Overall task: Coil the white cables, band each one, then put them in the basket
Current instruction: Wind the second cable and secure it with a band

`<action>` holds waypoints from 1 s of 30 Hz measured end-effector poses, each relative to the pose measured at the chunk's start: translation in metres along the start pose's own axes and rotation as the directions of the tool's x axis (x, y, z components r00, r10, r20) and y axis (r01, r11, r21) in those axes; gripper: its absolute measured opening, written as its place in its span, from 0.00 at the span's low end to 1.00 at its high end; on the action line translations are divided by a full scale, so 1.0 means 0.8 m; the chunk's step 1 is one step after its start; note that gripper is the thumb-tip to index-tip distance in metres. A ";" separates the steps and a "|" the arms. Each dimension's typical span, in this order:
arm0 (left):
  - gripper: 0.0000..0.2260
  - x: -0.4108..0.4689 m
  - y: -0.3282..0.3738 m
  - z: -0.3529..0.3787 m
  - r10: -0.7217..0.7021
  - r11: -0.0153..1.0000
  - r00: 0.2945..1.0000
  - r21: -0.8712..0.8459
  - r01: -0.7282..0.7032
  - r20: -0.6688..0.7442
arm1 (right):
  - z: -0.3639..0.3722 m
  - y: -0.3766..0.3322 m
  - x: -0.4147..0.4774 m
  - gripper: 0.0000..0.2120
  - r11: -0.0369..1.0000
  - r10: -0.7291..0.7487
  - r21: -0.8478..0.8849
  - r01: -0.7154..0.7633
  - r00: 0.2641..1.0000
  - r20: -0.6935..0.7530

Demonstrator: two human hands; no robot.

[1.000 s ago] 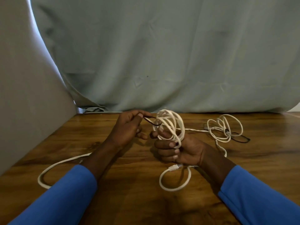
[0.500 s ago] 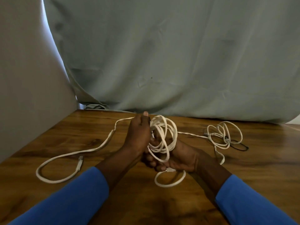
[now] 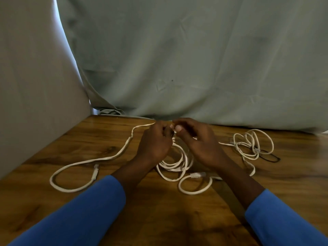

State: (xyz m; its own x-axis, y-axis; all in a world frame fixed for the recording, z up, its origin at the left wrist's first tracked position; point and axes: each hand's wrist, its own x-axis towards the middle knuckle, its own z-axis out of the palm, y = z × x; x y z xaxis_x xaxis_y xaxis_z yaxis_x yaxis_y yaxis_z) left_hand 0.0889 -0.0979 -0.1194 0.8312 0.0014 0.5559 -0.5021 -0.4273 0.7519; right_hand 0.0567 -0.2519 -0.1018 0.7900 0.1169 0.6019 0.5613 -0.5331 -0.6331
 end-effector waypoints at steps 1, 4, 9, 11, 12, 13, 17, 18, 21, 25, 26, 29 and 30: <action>0.07 -0.003 0.003 0.002 -0.002 1.000 1.000 -0.025 0.002 -0.004 | 0.007 -0.003 -0.003 0.12 0.995 -0.029 -0.093 0.031 0.999 0.024; 0.09 -0.007 0.008 0.003 -0.047 0.999 0.995 -0.028 0.045 -0.087 | 0.027 -0.001 -0.009 0.13 0.998 0.041 -0.055 -0.040 0.999 0.007; 0.11 0.001 0.004 -0.001 -0.143 0.984 0.987 -0.120 0.133 -0.072 | 0.034 0.011 -0.013 0.14 0.994 0.100 0.045 -0.098 0.994 -0.047; 0.14 0.009 -0.001 -0.007 -0.187 0.965 0.981 -0.177 0.192 0.045 | 0.034 0.014 -0.013 0.12 0.990 0.128 0.063 -0.125 0.991 -0.050; 0.16 0.014 -0.003 -0.013 -0.175 0.966 0.979 -0.175 0.191 0.102 | 0.034 0.016 -0.014 0.12 0.989 0.131 0.069 -0.128 0.990 -0.042; 0.16 0.017 -0.004 -0.020 -0.149 0.974 0.977 -0.145 0.171 0.150 | 0.033 0.016 -0.014 0.12 0.988 0.135 0.077 -0.132 0.990 -0.032; 0.13 0.022 -0.013 -0.049 -0.160 0.962 0.968 -0.189 0.197 0.194 | 0.027 0.011 -0.017 0.13 0.952 0.196 0.233 -0.200 0.980 0.040; 0.11 0.023 -0.016 -0.053 -0.206 0.916 0.954 -0.301 0.267 0.220 | 0.026 0.010 -0.019 0.13 0.924 0.218 0.306 -0.230 0.973 0.072; 0.09 0.027 -0.017 -0.059 -0.304 0.645 0.884 -0.606 0.465 0.355 | 0.023 0.008 -0.022 0.11 0.872 0.217 0.420 -0.251 0.968 0.128; 0.15 0.026 -0.013 -0.064 -0.169 0.413 0.855 -0.753 0.513 0.490 | 0.027 0.010 -0.022 0.08 0.848 0.200 0.470 -0.245 0.969 0.144; 0.15 0.024 -0.013 -0.063 -0.145 0.458 0.869 -0.747 0.482 0.472 | 0.027 0.010 -0.022 0.08 0.844 0.202 0.476 -0.248 0.968 0.146; 0.12 0.020 -0.013 -0.056 -0.120 0.544 0.908 -0.738 0.399 0.402 | 0.026 0.010 -0.023 0.07 0.837 0.201 0.489 -0.246 0.969 0.142; 0.13 0.019 -0.012 -0.054 -0.118 0.541 0.913 -0.746 0.389 0.391 | 0.026 0.010 -0.023 0.08 0.832 0.205 0.495 -0.249 0.968 0.144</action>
State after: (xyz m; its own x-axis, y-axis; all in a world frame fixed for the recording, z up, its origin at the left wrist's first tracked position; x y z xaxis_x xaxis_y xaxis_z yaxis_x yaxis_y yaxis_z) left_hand 0.0964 -0.0549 -0.1029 0.9114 -0.3014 0.2802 -0.1262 0.4434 0.8874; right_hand 0.0516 -0.2410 -0.1278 0.9152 0.1245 0.3832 0.3923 -0.0583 -0.9180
